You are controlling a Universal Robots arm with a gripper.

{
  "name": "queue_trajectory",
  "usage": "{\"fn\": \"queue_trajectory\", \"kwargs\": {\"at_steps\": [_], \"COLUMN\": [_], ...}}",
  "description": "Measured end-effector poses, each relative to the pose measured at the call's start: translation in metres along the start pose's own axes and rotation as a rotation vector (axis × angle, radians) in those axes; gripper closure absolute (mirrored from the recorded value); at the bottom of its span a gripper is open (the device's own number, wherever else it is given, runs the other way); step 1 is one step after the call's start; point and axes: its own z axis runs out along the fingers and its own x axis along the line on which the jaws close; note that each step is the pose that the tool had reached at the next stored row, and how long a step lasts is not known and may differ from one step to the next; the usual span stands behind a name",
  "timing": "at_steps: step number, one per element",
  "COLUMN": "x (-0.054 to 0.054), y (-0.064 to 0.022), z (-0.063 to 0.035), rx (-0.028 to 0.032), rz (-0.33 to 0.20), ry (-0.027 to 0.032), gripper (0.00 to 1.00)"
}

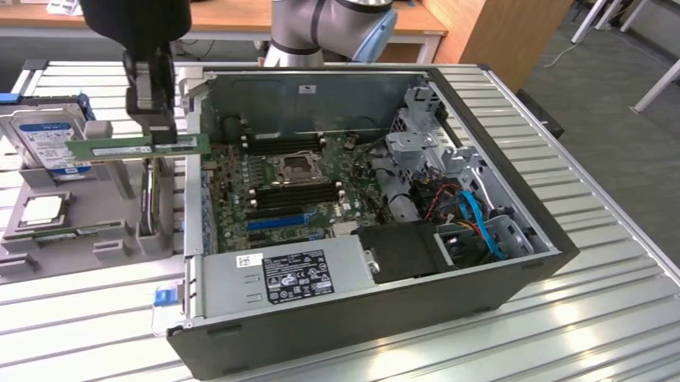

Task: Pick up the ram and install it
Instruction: 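Pick up the ram and move it above insertion slot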

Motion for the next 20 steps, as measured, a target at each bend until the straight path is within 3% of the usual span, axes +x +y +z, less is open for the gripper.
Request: {"fn": "queue_trajectory", "kwargs": {"at_steps": [20], "x": [0.000], "y": [-0.0594], "z": [-0.0036], "rx": [-0.0041], "rz": [0.000], "ry": [0.0000], "gripper": [0.89]}}
